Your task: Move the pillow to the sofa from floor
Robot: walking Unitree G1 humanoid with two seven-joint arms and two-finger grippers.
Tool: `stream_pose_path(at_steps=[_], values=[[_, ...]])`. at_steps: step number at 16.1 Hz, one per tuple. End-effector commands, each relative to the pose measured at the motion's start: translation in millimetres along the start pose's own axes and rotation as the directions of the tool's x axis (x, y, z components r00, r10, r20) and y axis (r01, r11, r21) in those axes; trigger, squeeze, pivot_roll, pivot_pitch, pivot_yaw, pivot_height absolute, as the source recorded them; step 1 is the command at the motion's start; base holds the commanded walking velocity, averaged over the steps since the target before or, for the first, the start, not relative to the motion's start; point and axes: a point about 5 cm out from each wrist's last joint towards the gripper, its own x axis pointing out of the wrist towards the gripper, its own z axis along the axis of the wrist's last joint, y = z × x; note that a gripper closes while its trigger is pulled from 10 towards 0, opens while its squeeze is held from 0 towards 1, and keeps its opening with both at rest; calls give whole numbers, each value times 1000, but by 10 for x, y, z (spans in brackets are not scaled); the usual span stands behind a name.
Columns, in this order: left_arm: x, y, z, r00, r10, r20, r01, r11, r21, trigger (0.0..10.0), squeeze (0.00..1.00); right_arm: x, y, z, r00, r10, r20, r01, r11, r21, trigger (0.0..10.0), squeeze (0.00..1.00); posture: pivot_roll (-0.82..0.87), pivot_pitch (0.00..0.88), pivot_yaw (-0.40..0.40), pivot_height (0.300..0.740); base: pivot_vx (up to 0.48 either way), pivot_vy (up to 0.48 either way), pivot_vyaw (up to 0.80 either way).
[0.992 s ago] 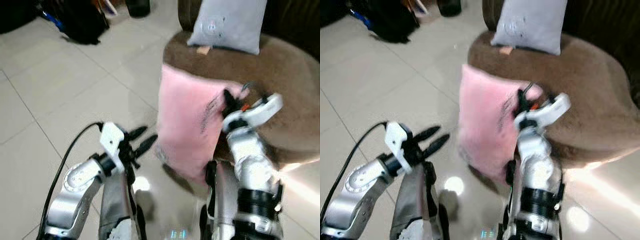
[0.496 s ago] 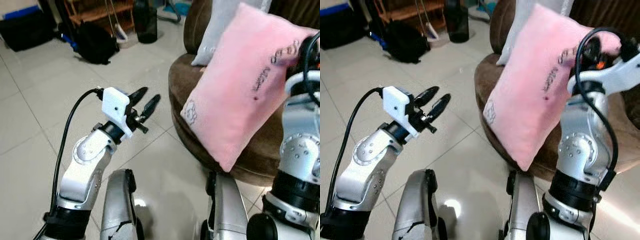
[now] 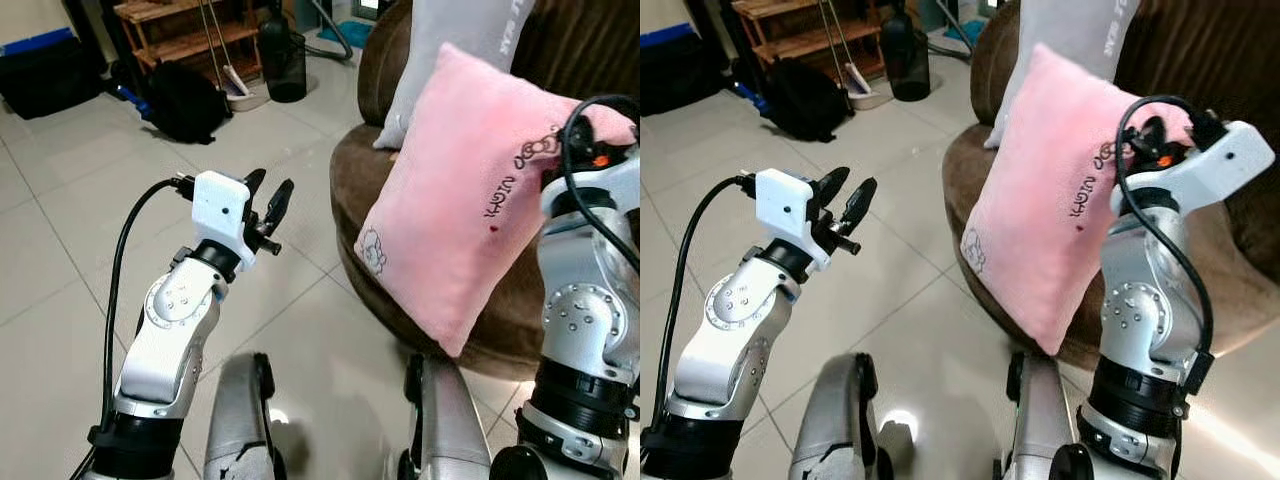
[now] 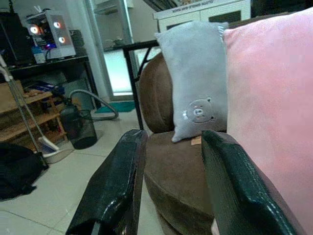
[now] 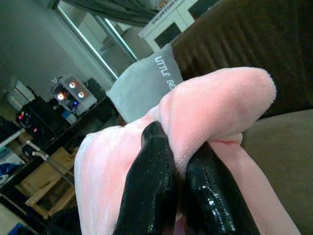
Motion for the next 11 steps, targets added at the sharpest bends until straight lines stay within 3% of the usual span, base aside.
stream_pose_path(at_steps=[1,11], values=[[-19,31,-6,1000,23,-2,-23,1000,21,10000,0,20,65,28,1000,13,5,-13,1000,-12,10000,0,-32,0,42,572,0,0,0],[-3,18,-12,1000,20,4,-20,998,66,10000,0,-19,-12,-49,1000,-13,-23,12,998,-57,10000,0,-35,0,46,662,0,0,0]])
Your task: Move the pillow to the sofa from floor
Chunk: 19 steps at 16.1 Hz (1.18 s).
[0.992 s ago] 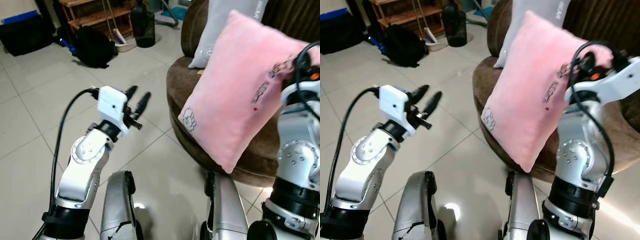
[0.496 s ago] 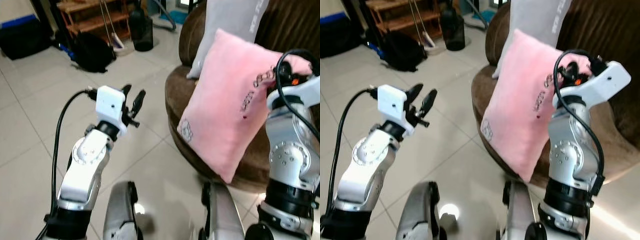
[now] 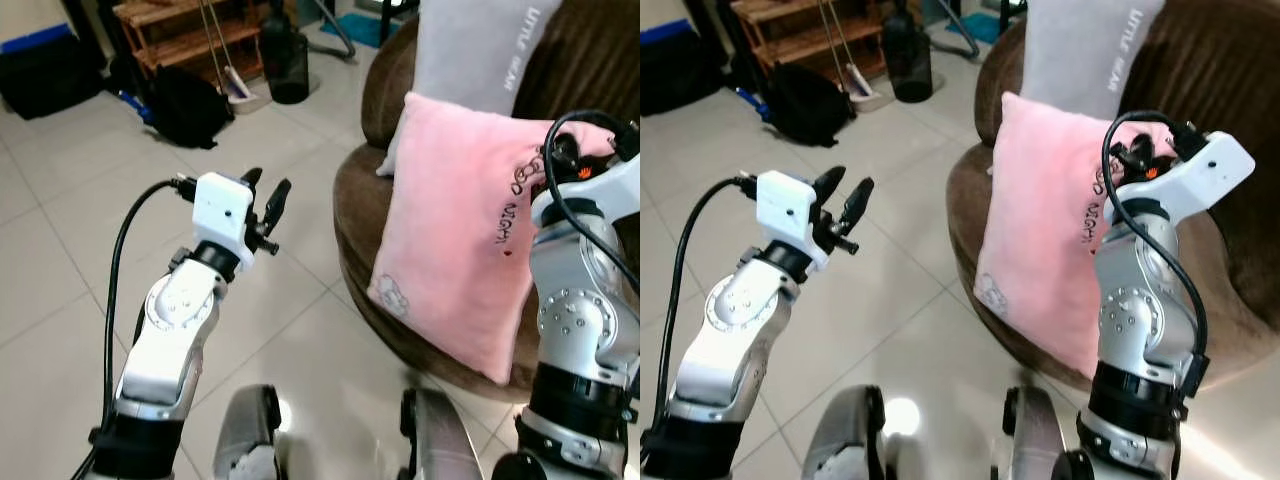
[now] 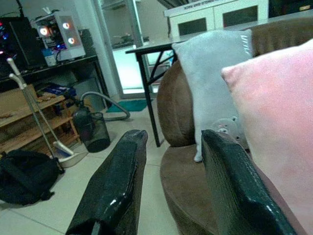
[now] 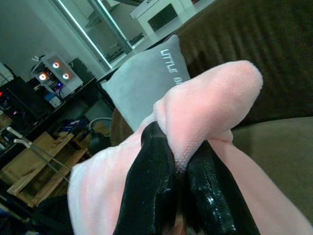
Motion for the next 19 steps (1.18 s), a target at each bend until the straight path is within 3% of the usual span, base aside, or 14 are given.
stream_pose_path(at_steps=[1,7,11,14,19], values=[[1,20,-5,1000,4,1,-4,1000,12,10000,0,-8,70,59,999,26,25,-26,1000,-2,10000,0,-35,0,46,667,0,0,0],[6,32,10,1000,-8,13,8,1000,3,10000,0,-29,47,1,1000,22,16,-21,999,-28,10000,0,-33,0,47,727,279,0,0],[9,31,7,1000,-15,13,15,1000,1,10000,0,-46,35,-24,1000,15,10,-15,1000,26,10000,0,-33,0,48,727,359,0,-200],[6,9,-12,999,-32,0,32,999,-2,10000,0,-52,-11,-30,1000,-4,14,4,1000,13,10000,0,-32,0,52,727,353,0,-738],[-8,-129,-99,992,-121,-47,121,993,-7,10000,0,-60,-113,-67,999,-48,1,48,999,-19,10000,0,-30,0,55,727,0,0,0]])
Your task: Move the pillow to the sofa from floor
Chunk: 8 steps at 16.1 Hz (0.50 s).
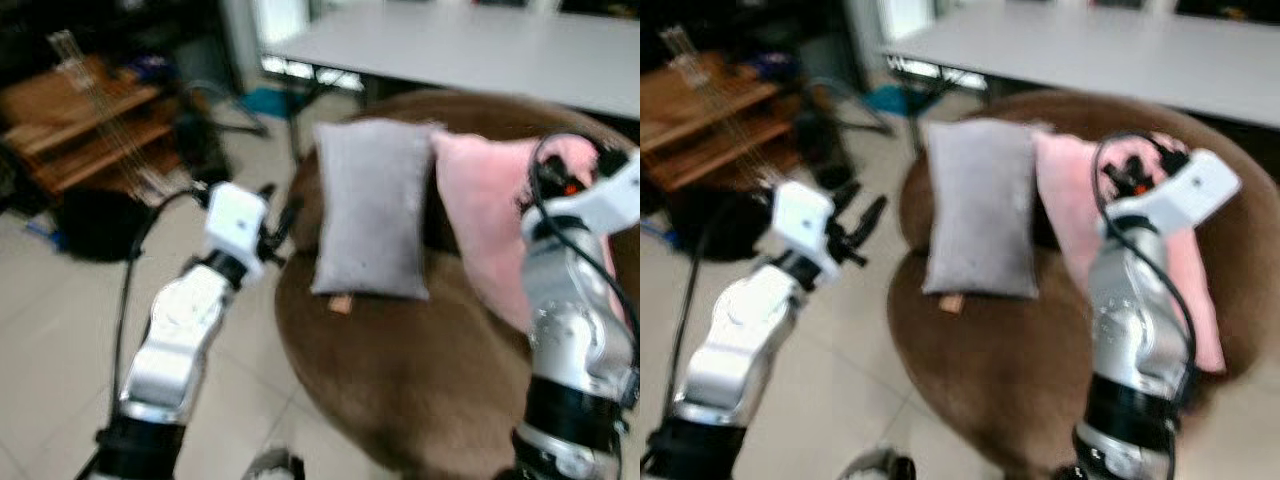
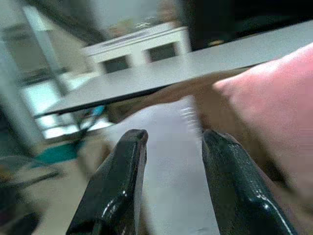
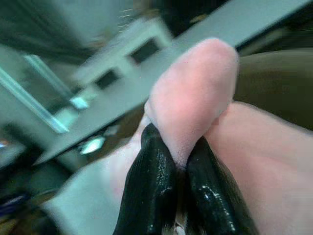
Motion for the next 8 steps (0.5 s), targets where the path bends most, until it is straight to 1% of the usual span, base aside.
stream_pose_path(at_steps=[1,3,5,6,8], values=[[-51,60,-24,1000,8,-18,-8,1000,13,10000,0,-10,130,61,999,43,34,-44,999,20,10000,0,-30,0,55,727,0,0,0],[-55,65,-25,1000,6,-19,-6,1000,12,10000,0,-9,140,44,998,51,25,-51,998,22,10000,0,-30,0,55,727,0,0,0],[-74,76,-31,1000,2,-23,-2,1000,9,10000,0,-11,200,-7,996,91,-9,-91,996,20,10000,0,-27,0,56,727,0,0,0],[-78,75,-34,1000,-1,-24,1,1000,4,10000,0,-7,223,-26,993,112,-30,-112,994,9,10000,0,-27,0,56,727,0,0,0],[-115,49,-43,998,-50,-26,50,999,-7,10000,0,13,276,-82,979,174,-105,-176,984,-9,10000,0,-28,0,54,727,0,0,0]])
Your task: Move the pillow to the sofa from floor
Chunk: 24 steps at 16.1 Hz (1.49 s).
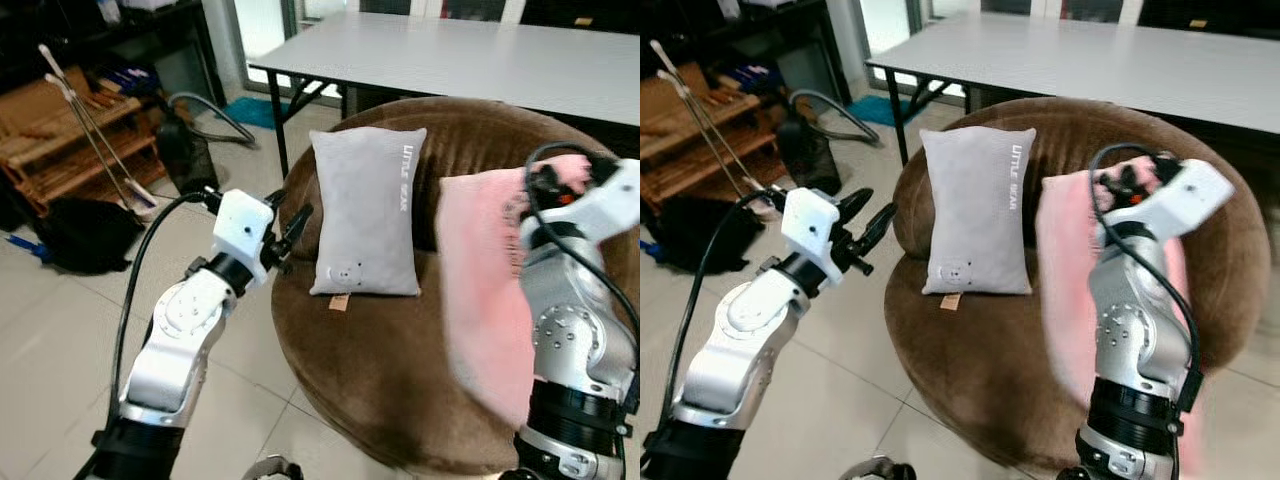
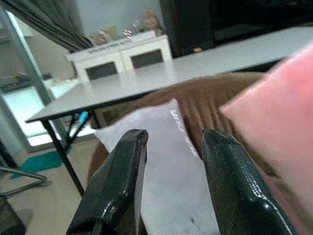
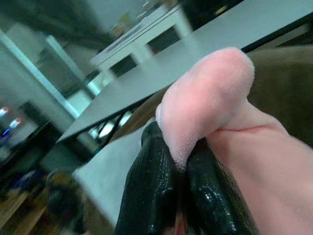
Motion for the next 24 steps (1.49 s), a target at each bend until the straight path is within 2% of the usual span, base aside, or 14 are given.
stream_pose_path(at_steps=[1,2,7,10,12,15,16,17,20,21,22,23,24], values=[[-14,-16,42,999,-35,17,35,999,-9,10000,0,24,108,55,997,71,-7,-71,997,4,10000,0,-29,0,53,727,0,0,0],[-46,-55,36,996,-94,11,94,995,-27,10000,0,65,144,41,993,108,-46,-107,994,20,10000,0,-28,0,53,727,0,0,0],[-157,-125,-17,986,-163,-32,162,986,-36,10000,0,186,262,-82,978,161,-130,-161,987,5,10000,0,-11,14,40,727,0,0,0],[-234,-85,-8,986,-160,-52,157,986,-46,10000,0,455,287,-321,981,82,-176,-86,996,-15,10000,0,6,75,42,727,0,0,0],[-341,-77,-14,982,-170,-85,166,985,-42,10000,0,653,262,-462,979,1,-205,-9,999,-38,10000,0,46,143,36,727,0,0,0],[-451,-21,49,982,-156,-110,153,987,-40,10000,0,854,215,-472,971,-130,-201,126,992,-31,10000,0,121,207,32,727,0,0,0],[-489,24,83,982,-146,-119,144,989,-32,10000,0,913,273,-410,973,-122,-196,127,992,12,10000,102,147,213,33,727,0,0,0],[-511,73,120,983,-139,-120,137,990,-25,10000,0,962,381,-311,983,-68,-172,77,996,46,10000,1000,163,218,29,727,0,0,0],[-606,252,219,989,-62,-133,66,997,30,10000,0,1098,734,266,997,70,21,-70,998,5,10000,1000,216,248,25,727,0,0,0],[-644,269,237,989,-51,-137,57,998,34,10000,0,1113,795,390,994,88,60,-87,996,-27,10000,1000,219,244,23,727,0,0,0],[-671,293,241,989,-35,-143,42,998,43,10000,0,1130,836,555,991,83,104,-70,991,-117,10000,1000,223,235,18,727,0,0,0],[-673,305,246,989,-29,-145,36,998,46,10000,0,1137,877,665,986,100,131,-74,979,-191,10000,0,223,234,17,727,0,0,0],[-666,304,248,989,-27,-144,34,998,47,10000,0,1138,900,707,983,120,142,-88,973,-214,10000,0,219,230,12,727,0,0,0]])
